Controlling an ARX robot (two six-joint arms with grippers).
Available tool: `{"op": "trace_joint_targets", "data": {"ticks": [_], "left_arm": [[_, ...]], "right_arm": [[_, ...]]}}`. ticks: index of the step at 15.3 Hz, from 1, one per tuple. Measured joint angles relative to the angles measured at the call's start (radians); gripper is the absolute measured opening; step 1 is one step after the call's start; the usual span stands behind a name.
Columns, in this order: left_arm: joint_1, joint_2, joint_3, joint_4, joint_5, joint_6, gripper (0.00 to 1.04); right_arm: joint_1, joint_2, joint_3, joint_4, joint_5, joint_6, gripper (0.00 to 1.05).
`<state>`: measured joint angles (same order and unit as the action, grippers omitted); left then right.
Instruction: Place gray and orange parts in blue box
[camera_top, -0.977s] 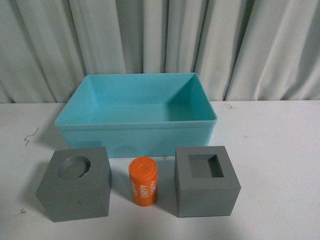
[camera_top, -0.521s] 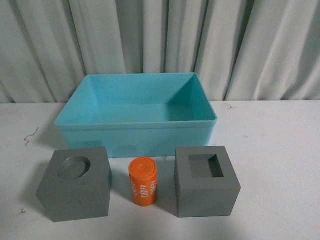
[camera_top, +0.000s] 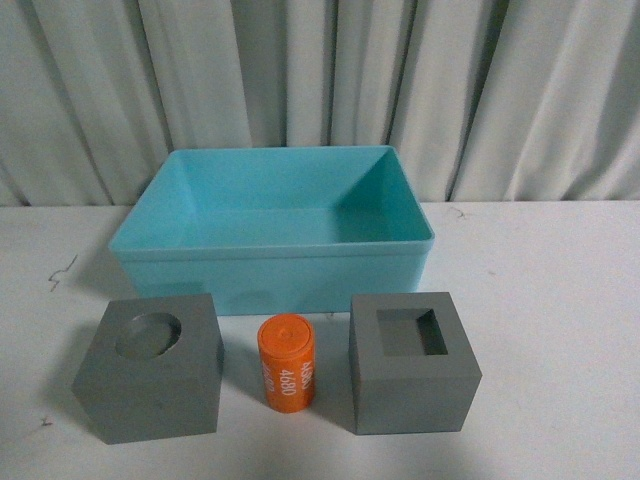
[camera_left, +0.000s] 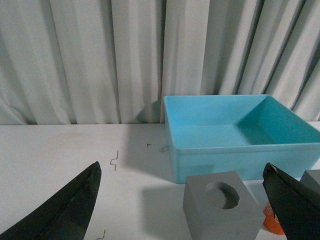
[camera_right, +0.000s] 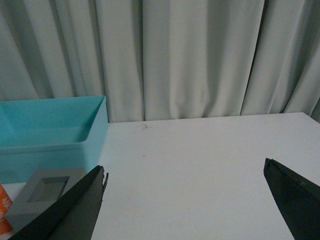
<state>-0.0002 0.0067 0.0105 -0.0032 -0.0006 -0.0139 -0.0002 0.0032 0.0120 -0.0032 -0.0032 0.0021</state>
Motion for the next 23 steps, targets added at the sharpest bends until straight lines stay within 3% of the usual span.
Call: {"op": "trace_joint_targets", "data": {"ticks": [2,3,4,6,7,8,10,14,17,19,23], "left_arm": [[0.000,0.000,0.000,0.000,0.000,0.000,0.98],[0.000,0.000,0.000,0.000,0.000,0.000,0.98],[0.000,0.000,0.000,0.000,0.000,0.000,0.98],[0.000,0.000,0.000,-0.001,0.000,0.000,0.98],[0.000,0.000,0.000,0.000,0.000,0.000,0.98],[0.000,0.000,0.000,0.000,0.000,0.000,0.98],[0.000,0.000,0.000,0.000,0.000,0.000,0.98],[0.000,0.000,0.000,0.000,0.000,0.000,0.98],[0.000,0.000,0.000,0.000,0.000,0.000,0.98],[0.000,0.000,0.000,0.000,0.000,0.000,0.98],[0.000,0.000,0.000,0.000,0.000,0.000,0.98]], "right_arm": [[0.000,0.000,0.000,0.000,0.000,0.000,0.98],[0.018,0.037,0.041,-0.137,0.068,0.037,0.98],[-0.010,0.279,0.152,-0.303,0.149,0.111,0.98],[-0.205,0.559,0.241,-0.134,0.040,0.121,0.98],[-0.261,0.698,0.307,-0.015,-0.060,0.081,0.98],[-0.259,0.832,0.377,0.067,-0.138,0.039,0.98],[-0.178,1.012,0.434,0.148,-0.195,-0.030,0.98],[0.001,1.287,0.502,0.271,-0.169,-0.015,0.98],[0.172,1.489,0.575,0.326,-0.112,0.061,0.98],[0.291,1.712,0.708,0.317,-0.056,0.194,0.98],[0.325,1.807,0.789,0.284,-0.049,0.227,0.98]]}}
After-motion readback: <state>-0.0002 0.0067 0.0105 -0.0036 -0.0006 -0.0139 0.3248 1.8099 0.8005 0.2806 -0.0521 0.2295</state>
